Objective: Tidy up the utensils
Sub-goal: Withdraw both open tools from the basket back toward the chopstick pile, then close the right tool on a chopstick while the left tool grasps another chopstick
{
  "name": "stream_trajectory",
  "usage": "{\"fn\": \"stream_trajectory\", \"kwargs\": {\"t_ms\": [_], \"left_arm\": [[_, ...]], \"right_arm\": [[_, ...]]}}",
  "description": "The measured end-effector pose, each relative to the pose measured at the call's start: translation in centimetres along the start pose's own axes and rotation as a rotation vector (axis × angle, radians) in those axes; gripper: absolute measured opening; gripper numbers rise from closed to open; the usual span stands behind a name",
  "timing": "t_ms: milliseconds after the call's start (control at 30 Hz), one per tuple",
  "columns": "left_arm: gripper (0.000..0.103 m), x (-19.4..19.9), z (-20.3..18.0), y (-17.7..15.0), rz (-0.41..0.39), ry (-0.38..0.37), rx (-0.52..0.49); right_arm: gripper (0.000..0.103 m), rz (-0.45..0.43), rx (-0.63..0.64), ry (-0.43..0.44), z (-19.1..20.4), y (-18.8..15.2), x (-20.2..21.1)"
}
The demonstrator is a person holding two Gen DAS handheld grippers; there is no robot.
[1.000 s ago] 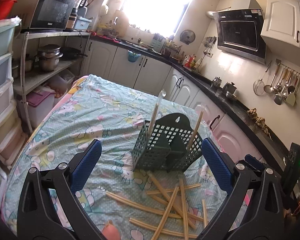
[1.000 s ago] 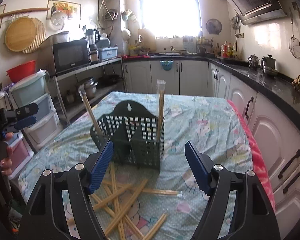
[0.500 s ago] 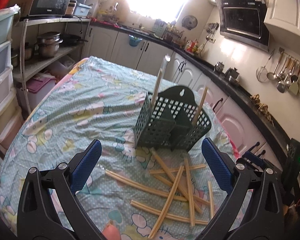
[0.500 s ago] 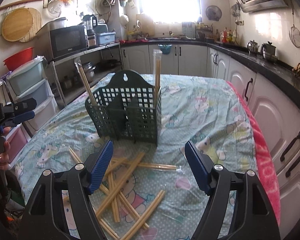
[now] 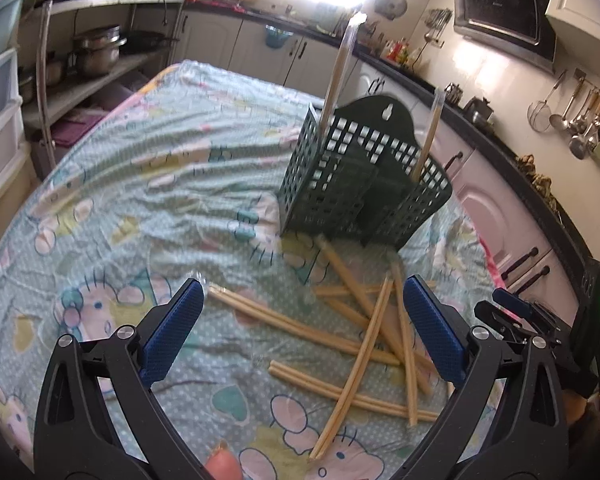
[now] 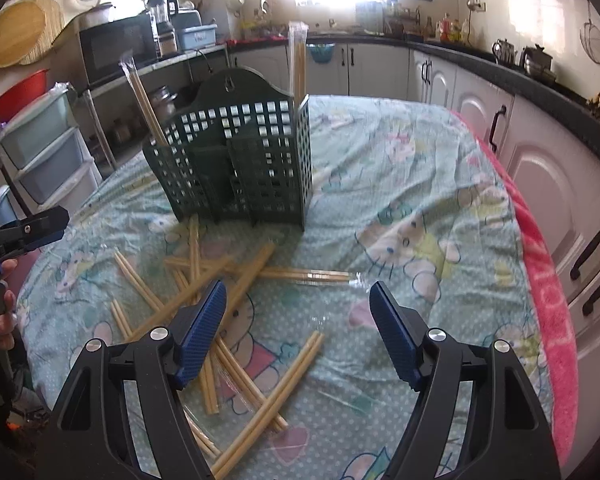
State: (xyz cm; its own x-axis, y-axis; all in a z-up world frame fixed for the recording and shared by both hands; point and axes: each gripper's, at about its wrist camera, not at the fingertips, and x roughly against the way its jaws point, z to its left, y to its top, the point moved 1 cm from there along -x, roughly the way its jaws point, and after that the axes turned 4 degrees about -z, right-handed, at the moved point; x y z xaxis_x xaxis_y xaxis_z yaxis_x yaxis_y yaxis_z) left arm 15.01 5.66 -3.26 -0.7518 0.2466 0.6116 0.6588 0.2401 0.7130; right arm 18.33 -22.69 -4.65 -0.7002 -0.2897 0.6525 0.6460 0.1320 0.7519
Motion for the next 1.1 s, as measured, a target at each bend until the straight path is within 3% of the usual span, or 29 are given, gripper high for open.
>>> {"fn": "stream_trajectory", "kwargs": {"t_ms": [367,467,600,867,1100], "left_arm": [[0.092,-3.0,2.5,-1.8,0.095,0.021,0.07],[0.081,-3.7,3.4,-1.8,0.112,0.011,0.109],[0.066,-4.8,4.4,-1.9,0.138,0.005,0.159],[0.059,-5.8,6.4,-1.7,0.155,-0.016,0.257],[0.039,-6.2,8.0,-1.4,0.151,-0.014,0.32]], "right_arm": [[0.071,0.096,-0.001,0.011,0.5,-1.7,-2.4],[0.07,0.117,-0.019,0.012,0.2,-1.9,-2.9],[0.063,0.15,-0.055,0.019,-0.5,-2.1,-3.5],[0.044,0.221,-0.149,0.054,-1.8,-2.4,-5.5],[0.024,0.233,-0.205,0.059,-3.1,-2.3,-6.4]]}}
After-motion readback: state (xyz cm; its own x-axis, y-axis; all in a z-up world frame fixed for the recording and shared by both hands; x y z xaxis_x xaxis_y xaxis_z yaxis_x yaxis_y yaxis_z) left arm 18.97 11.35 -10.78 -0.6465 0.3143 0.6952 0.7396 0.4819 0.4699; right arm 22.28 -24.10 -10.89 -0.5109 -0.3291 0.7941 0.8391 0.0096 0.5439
